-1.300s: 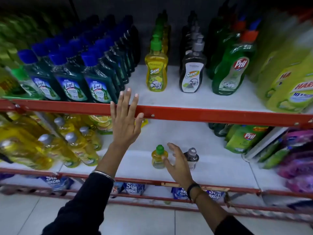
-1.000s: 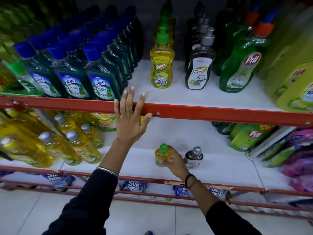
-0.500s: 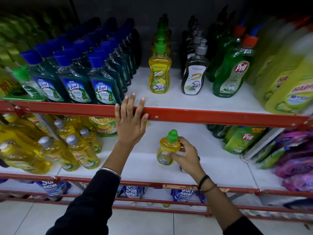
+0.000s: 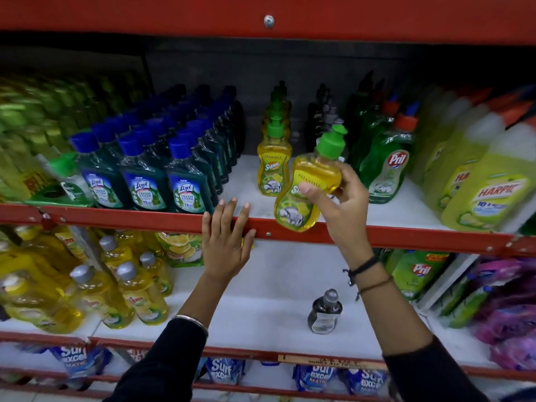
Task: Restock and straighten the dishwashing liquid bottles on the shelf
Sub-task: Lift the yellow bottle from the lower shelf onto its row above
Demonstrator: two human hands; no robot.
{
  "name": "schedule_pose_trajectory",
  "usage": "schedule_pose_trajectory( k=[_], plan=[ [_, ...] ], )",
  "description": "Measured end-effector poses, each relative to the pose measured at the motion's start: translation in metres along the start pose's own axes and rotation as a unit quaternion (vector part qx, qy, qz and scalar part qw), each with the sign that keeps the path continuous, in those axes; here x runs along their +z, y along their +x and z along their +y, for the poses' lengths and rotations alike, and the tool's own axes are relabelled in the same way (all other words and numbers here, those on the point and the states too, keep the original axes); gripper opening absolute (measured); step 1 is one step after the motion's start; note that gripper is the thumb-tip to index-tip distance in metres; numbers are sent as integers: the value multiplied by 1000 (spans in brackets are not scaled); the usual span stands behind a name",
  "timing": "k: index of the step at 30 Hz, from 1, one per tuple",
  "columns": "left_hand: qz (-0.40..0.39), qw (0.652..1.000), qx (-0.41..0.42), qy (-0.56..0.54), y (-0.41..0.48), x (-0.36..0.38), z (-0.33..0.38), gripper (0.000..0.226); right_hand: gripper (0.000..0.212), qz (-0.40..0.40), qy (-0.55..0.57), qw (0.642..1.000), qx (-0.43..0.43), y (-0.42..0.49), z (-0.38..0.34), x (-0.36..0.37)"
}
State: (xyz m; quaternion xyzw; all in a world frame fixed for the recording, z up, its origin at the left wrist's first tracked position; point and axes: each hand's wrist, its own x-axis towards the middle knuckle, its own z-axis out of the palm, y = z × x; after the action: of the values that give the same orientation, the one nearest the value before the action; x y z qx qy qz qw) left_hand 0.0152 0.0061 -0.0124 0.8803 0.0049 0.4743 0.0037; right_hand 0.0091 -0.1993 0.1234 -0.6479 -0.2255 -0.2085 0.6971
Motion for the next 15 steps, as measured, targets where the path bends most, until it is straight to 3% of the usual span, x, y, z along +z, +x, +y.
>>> schedule_pose_trajectory(
  k=[15],
  plan=[
    [62, 998, 18, 10, 0, 15, -4, 51, 55, -49, -181, 982, 10, 40, 57, 46]
  ],
)
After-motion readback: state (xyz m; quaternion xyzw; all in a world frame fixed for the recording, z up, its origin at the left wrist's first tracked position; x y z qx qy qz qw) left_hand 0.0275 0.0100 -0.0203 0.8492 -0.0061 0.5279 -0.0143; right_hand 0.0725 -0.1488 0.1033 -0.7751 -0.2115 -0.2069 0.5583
